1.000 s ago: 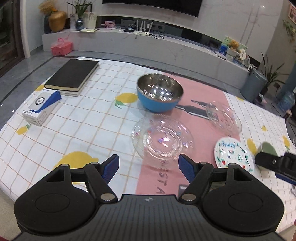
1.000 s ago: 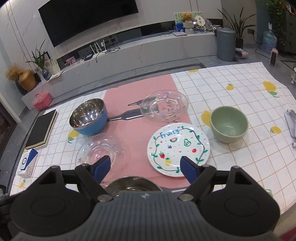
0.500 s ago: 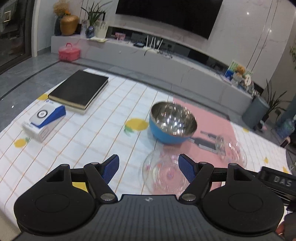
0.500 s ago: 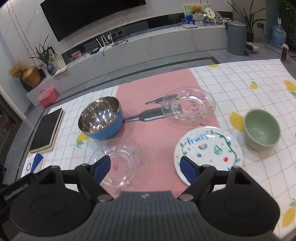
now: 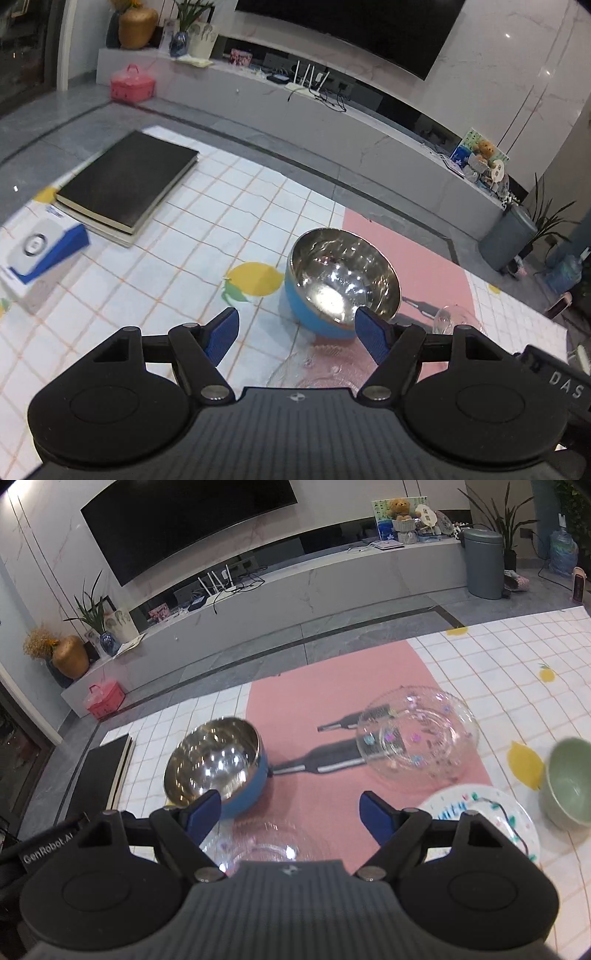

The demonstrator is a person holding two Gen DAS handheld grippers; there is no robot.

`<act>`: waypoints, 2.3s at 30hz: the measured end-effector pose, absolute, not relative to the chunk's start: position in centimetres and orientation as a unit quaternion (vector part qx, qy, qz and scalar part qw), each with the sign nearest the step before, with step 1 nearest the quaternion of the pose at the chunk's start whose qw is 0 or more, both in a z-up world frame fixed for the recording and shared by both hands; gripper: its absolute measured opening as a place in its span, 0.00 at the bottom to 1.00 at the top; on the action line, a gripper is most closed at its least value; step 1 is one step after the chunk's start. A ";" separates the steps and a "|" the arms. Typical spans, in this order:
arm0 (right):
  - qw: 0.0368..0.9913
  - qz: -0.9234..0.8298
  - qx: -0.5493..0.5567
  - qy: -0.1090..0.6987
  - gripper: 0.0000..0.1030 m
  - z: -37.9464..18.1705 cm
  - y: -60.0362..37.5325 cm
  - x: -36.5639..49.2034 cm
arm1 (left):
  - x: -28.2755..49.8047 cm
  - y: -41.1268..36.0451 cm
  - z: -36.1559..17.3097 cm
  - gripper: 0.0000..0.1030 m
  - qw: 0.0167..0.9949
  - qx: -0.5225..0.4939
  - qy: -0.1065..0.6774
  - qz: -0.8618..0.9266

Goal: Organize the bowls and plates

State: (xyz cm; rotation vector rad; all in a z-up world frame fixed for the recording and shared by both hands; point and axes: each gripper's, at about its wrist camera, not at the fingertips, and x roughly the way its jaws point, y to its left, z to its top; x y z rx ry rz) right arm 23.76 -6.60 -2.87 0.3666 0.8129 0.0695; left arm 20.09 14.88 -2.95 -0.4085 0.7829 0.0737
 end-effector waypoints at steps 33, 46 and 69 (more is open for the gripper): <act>0.904 0.057 0.151 0.395 0.11 -10.9 -0.3 32.4 | 28.4 16.5 -11.3 0.20 0.855 -0.279 0.437 0.017; 0.909 0.070 0.178 0.369 0.11 -7.2 -1.9 28.8 | 25.7 14.7 -6.2 0.20 0.886 -0.225 0.405 0.023; 0.925 0.037 0.171 0.338 0.09 4.4 -7.7 12.8 | 12.1 9.2 2.8 0.20 0.915 -0.177 0.361 -0.043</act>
